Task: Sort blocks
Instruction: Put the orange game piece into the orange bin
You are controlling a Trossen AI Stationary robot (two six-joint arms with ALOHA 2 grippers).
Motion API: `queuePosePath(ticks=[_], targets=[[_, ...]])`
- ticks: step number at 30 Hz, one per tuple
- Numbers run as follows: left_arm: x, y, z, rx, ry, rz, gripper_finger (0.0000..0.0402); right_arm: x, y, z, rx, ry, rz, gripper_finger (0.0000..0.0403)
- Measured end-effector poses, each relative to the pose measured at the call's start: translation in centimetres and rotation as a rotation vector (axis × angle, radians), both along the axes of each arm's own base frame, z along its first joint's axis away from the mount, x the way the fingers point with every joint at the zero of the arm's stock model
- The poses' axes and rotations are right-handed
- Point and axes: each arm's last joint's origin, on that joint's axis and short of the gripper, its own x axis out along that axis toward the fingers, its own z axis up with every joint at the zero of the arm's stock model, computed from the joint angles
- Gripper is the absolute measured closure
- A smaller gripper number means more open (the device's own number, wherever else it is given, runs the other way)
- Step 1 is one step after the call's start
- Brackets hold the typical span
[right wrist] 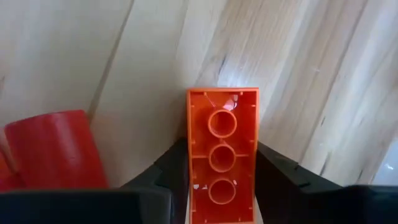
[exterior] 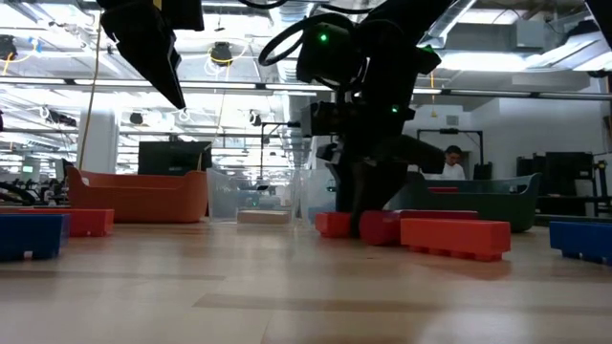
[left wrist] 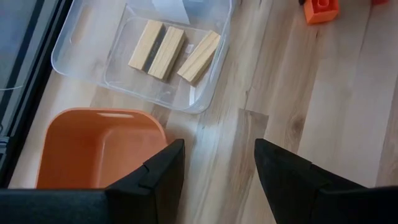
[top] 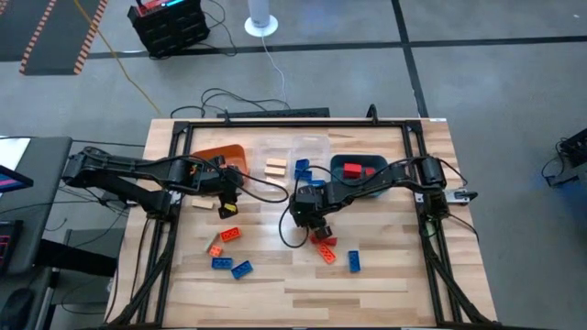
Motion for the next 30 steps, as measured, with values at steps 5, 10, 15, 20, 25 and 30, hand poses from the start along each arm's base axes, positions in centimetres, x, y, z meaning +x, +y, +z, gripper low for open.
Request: queuePosePath(ticks=[5,10,15,20,25,30], targets=[[0.7,-0.1,-0.7,0.003,-0.078,-0.014,0.0212,0.5,0.0,1.2,0.019,-0.033,-0.050,0.0241],[1.8,-0.2,-2.4,0.034,-0.200,-0.064,0.0212,1.5,-0.1,4.1,0.008,-0.196,-0.129,0.0232],[2.4,-0.8,-4.2,0.096,-0.311,-0.115,0.0212,2.0,0.0,6.4,-0.024,-0.360,-0.156,0.0223],[2.2,-1.1,-6.4,0.116,-0.363,-0.151,0.0212,2.6,-0.2,7.2,-0.018,-0.457,-0.154,0.0233],[1.8,-1.1,-7.3,0.080,-0.360,-0.121,0.0210,3.1,-0.6,7.6,-0.019,-0.519,-0.165,0.0226],[2.2,-1.4,-8.0,0.052,-0.344,-0.140,0.0185,3.5,-0.6,8.0,-0.037,-0.580,-0.156,0.0227]])
